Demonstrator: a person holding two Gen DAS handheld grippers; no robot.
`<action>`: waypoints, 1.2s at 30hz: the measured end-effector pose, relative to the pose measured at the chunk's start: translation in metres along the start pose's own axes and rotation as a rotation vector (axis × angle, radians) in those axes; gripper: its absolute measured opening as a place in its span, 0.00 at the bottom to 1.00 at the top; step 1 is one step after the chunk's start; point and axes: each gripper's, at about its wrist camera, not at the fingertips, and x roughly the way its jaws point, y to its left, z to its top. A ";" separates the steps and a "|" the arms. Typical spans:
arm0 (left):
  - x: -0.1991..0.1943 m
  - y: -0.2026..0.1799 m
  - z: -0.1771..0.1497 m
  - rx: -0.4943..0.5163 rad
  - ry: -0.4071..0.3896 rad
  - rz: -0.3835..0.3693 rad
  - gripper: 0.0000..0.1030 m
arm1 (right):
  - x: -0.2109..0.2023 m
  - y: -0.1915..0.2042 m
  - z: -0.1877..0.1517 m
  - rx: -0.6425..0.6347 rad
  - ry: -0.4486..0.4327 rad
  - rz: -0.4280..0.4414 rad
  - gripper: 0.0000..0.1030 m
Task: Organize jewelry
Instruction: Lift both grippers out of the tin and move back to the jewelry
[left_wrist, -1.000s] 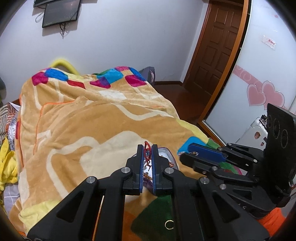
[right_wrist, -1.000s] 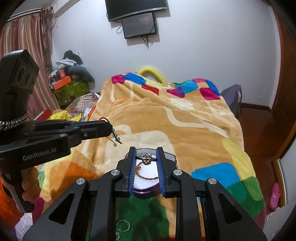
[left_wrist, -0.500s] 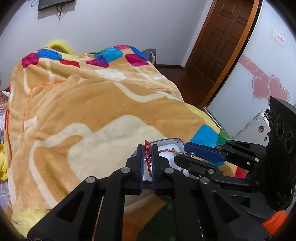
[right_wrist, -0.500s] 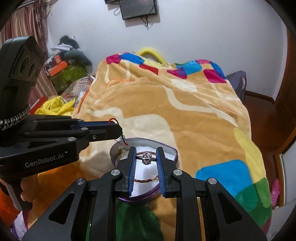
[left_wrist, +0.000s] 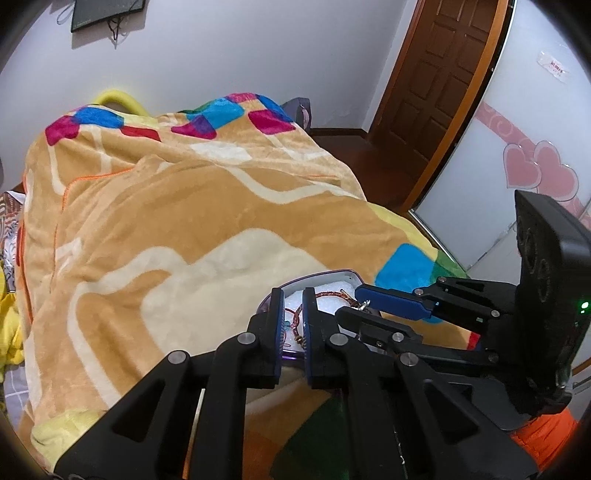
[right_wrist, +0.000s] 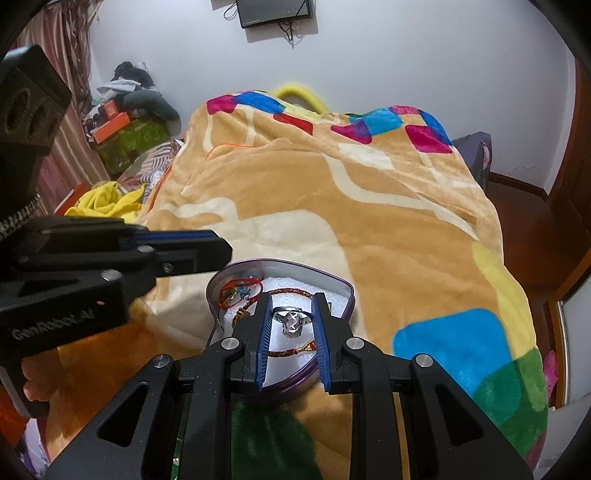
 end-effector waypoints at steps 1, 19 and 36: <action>-0.003 0.000 0.000 -0.002 -0.007 0.003 0.08 | -0.001 0.001 0.000 -0.003 0.001 -0.001 0.19; -0.075 -0.021 -0.025 0.057 -0.110 0.096 0.31 | -0.066 0.017 -0.003 -0.041 -0.133 -0.077 0.35; -0.127 -0.054 -0.069 0.081 -0.147 0.092 0.37 | -0.127 0.027 -0.042 -0.038 -0.203 -0.122 0.35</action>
